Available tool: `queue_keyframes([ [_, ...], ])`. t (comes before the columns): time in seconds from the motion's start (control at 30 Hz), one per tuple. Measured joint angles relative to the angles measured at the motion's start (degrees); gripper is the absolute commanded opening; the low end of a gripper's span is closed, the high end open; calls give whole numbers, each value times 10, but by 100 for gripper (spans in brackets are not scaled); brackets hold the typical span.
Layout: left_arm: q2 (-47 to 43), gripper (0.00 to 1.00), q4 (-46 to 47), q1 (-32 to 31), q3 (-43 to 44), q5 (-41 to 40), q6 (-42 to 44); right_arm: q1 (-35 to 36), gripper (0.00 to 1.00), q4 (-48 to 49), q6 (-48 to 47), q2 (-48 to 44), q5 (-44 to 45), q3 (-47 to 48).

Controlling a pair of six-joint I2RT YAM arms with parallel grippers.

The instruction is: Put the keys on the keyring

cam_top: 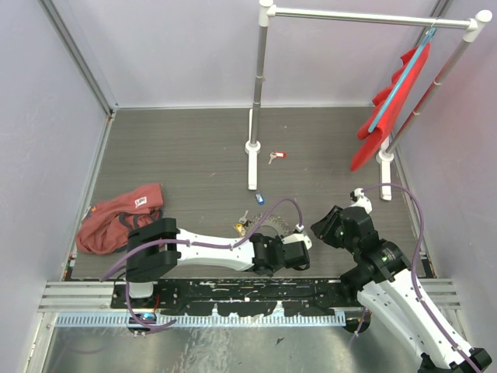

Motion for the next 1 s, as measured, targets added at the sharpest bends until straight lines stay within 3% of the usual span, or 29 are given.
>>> queue_keyframes([
  [0.53,16,31,-1,0,1,-3,5,0,38,0,0,0,-2,0],
  [0.77,16,13,1,0,1,-5,10,0,39,0,-1,0,-2,0],
  [1.0,17,5,1,0,1,-5,14,0,39,0,-3,0,-2,0],
])
